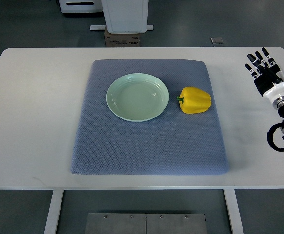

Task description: Place yellow pepper on plate with right hand

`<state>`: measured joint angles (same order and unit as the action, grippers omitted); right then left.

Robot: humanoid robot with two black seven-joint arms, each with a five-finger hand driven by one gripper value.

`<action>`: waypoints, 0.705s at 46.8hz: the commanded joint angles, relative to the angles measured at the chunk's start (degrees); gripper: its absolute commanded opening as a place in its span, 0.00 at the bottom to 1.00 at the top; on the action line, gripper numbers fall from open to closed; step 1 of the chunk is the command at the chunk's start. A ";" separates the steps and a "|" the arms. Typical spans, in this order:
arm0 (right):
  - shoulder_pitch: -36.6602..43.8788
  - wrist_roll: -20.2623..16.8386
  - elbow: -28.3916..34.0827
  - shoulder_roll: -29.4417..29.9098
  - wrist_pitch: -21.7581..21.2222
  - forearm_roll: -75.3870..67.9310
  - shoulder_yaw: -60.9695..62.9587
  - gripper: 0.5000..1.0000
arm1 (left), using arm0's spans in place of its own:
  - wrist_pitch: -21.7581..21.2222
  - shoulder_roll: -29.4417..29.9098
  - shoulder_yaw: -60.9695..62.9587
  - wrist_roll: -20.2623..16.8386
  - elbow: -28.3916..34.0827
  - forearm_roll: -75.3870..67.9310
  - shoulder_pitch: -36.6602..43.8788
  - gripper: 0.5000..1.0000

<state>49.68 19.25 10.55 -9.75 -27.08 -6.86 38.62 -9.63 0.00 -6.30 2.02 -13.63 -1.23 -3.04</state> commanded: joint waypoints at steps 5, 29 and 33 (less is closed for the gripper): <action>0.41 0.00 0.00 -0.09 0.01 0.09 -0.30 1.00 | -0.04 0.00 -0.03 -0.09 0.00 0.00 0.41 1.00; -0.11 5.18 -0.09 -0.09 0.18 0.00 -1.36 1.00 | 0.05 0.00 -0.03 0.00 0.09 0.00 0.67 1.00; 0.15 5.01 -0.09 -0.18 0.62 -0.09 -1.09 1.00 | 0.05 0.00 -0.03 0.00 0.09 0.00 0.67 1.00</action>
<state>49.60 24.38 10.44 -9.90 -26.62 -6.80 37.29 -9.56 0.00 -6.33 2.03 -13.53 -1.22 -2.37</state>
